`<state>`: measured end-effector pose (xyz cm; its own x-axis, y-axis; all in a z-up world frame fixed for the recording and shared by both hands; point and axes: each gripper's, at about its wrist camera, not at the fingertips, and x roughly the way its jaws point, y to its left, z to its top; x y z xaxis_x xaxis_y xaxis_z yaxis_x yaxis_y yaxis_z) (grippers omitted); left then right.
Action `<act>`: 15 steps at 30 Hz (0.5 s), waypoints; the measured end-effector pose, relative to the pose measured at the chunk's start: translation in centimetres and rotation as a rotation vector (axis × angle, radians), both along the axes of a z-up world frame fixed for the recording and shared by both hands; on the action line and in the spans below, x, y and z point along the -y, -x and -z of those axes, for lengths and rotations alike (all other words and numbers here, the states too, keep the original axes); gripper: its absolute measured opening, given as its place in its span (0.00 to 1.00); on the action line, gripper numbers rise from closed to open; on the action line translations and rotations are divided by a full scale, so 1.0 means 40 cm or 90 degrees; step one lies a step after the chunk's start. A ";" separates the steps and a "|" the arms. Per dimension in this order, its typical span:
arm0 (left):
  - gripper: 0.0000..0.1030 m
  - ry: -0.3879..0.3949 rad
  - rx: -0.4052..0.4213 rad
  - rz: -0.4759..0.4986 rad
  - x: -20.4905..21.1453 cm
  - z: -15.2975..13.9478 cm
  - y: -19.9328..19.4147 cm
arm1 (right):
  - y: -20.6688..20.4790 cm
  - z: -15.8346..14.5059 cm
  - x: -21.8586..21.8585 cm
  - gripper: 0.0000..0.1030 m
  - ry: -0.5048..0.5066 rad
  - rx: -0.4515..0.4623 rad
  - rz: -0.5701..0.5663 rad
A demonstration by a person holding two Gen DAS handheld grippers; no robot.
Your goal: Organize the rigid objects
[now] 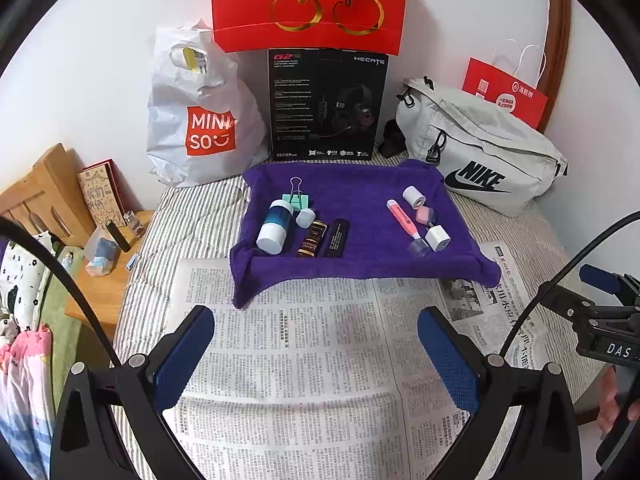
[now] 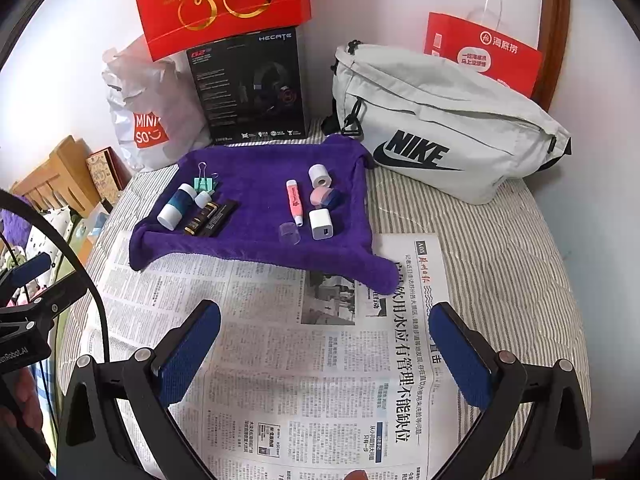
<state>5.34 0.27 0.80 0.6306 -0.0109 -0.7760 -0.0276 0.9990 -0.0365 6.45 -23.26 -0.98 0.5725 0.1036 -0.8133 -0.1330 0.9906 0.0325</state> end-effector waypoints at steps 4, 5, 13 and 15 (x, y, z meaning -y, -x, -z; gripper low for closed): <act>1.00 0.000 0.000 -0.001 -0.003 0.000 0.001 | 0.002 -0.003 0.002 1.00 0.000 0.002 0.002; 1.00 0.000 -0.001 -0.002 -0.004 -0.001 0.001 | 0.002 -0.003 0.003 1.00 0.000 0.002 0.002; 1.00 -0.002 -0.005 -0.001 -0.002 0.001 0.001 | 0.004 -0.008 0.006 1.00 0.001 0.004 0.001; 1.00 -0.003 -0.006 0.001 0.001 0.001 0.000 | 0.004 -0.009 0.008 1.00 0.002 0.005 0.003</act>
<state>5.35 0.24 0.74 0.6238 -0.0085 -0.7816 -0.0261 0.9992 -0.0317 6.29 -23.57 -0.60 0.5791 0.0986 -0.8093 -0.1292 0.9912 0.0283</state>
